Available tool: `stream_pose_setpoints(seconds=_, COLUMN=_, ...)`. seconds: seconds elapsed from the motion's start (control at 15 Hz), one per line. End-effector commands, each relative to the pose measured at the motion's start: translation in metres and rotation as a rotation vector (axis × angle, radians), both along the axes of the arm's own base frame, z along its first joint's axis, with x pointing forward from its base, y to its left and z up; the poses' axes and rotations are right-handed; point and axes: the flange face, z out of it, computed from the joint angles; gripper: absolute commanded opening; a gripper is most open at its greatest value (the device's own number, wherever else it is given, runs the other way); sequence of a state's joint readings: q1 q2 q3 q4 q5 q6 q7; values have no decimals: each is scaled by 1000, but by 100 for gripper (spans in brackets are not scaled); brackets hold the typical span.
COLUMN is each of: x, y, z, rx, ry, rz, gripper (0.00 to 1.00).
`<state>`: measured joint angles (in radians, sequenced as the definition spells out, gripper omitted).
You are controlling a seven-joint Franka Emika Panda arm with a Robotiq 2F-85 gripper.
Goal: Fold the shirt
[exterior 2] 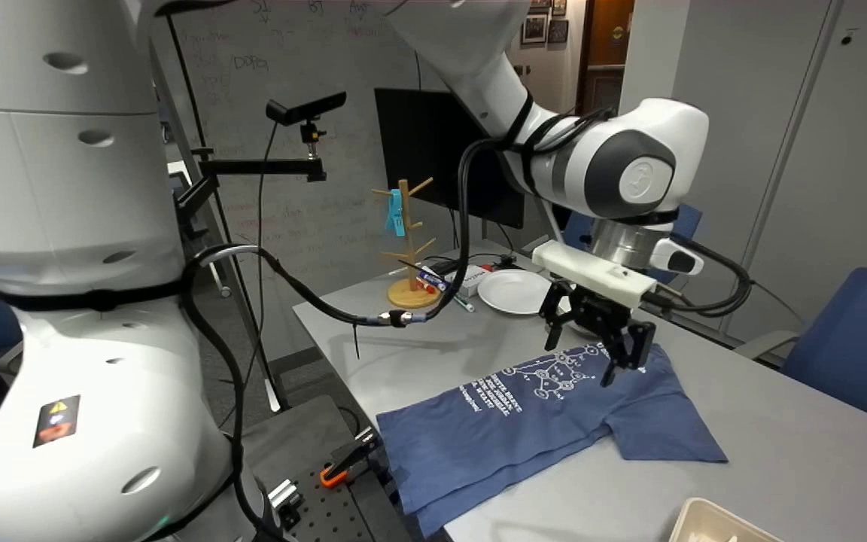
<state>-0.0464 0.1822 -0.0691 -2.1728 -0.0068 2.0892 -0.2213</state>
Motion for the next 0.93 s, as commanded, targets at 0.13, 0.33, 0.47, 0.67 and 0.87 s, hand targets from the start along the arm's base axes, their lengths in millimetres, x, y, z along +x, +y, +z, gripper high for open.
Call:
stream_pose_setpoints(seconds=0.13, x=-52, y=3, z=-60, rx=84, ry=59, rz=-68, gripper=100)
stream_pose_setpoints(seconds=0.33, x=-76, y=3, z=-89, rx=126, ry=74, rz=-121, gripper=100)
stream_pose_setpoints(seconds=0.47, x=-93, y=4, z=-107, rx=155, ry=83, rz=-142, gripper=100)
stream_pose_setpoints(seconds=0.67, x=-95, y=5, z=-112, rx=157, ry=109, rz=-148, gripper=100)
stream_pose_setpoints(seconds=0.87, x=-98, y=4, z=-116, rx=158, ry=117, rz=-147, gripper=100)
